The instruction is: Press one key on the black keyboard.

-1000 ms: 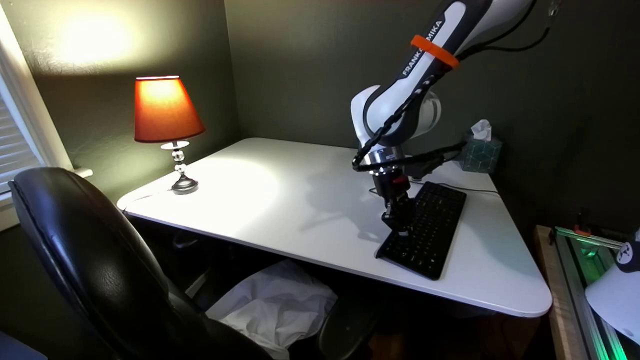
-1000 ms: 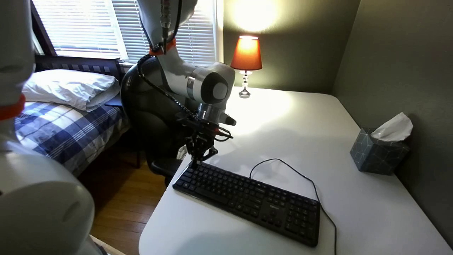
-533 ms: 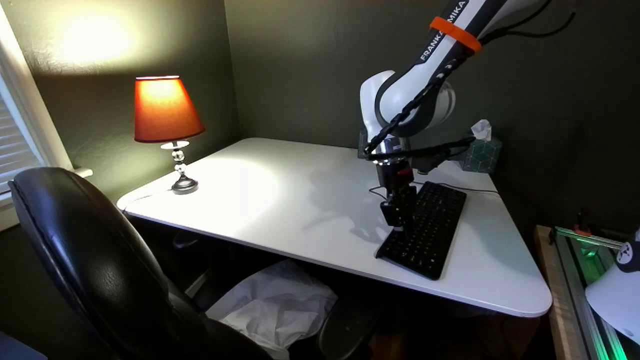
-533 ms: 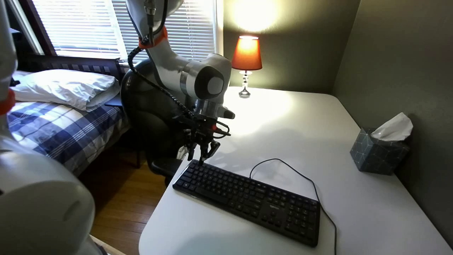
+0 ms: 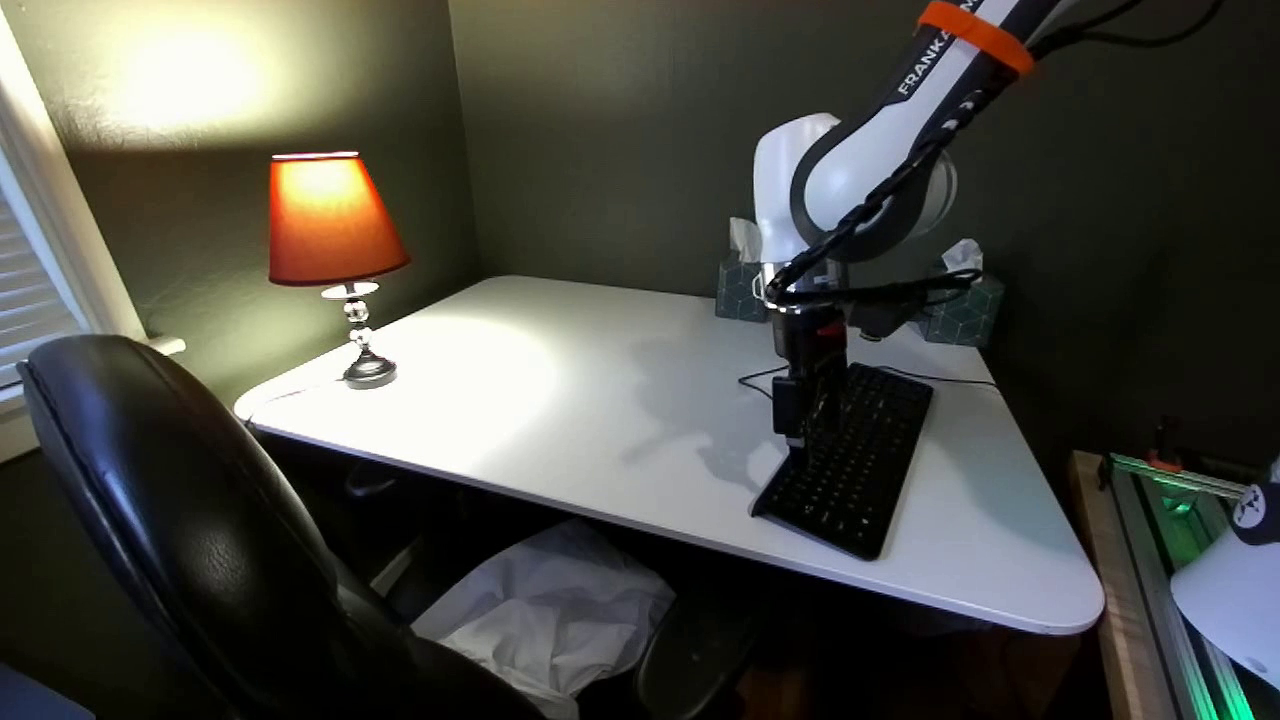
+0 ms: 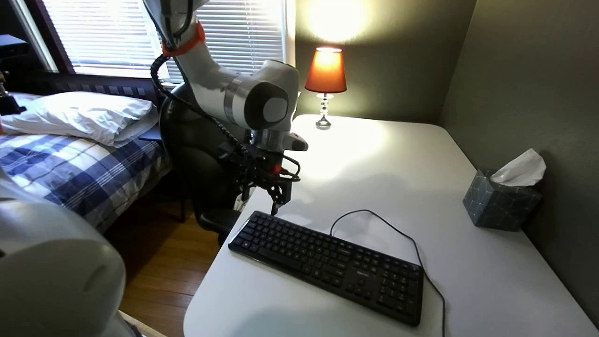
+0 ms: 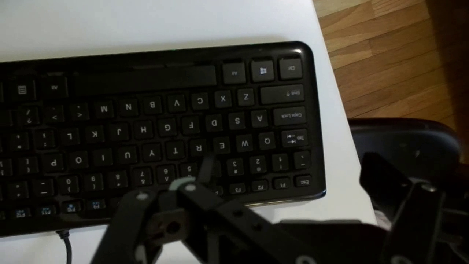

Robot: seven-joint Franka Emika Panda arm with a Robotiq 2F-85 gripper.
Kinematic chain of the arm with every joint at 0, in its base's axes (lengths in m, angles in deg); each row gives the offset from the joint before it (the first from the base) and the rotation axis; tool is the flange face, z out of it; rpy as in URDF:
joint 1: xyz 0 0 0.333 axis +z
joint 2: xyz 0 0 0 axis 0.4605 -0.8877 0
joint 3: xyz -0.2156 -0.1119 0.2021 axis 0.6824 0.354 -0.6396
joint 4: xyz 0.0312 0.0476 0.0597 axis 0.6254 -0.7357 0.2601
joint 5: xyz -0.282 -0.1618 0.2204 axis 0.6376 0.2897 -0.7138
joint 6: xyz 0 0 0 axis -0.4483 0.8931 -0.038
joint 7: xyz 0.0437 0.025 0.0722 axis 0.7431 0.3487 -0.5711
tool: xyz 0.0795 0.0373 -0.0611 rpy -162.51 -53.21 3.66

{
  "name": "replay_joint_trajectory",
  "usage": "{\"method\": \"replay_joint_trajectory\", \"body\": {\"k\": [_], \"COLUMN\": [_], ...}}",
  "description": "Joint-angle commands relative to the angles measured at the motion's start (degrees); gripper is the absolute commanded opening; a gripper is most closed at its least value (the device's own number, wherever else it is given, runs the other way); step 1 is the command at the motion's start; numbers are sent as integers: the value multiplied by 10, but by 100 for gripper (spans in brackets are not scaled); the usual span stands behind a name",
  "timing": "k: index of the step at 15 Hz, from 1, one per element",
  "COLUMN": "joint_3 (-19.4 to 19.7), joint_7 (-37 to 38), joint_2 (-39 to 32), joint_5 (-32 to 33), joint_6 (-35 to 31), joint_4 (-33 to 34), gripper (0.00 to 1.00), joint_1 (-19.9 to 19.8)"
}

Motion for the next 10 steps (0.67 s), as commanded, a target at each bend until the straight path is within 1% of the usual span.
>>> {"method": "replay_joint_trajectory", "body": {"k": [1, 5, 6, 10], "joint_3": [1, 2, 3, 4], "joint_7": [7, 7, 1, 1], "joint_2": [60, 104, 64, 68], "joint_5": [3, 8, 3, 3], "joint_6": [-33, -42, -25, -25], "joint_4": [-52, -78, -44, -44], "gripper": [100, 100, 100, 100], "joint_1": [4, 4, 3, 3]}}
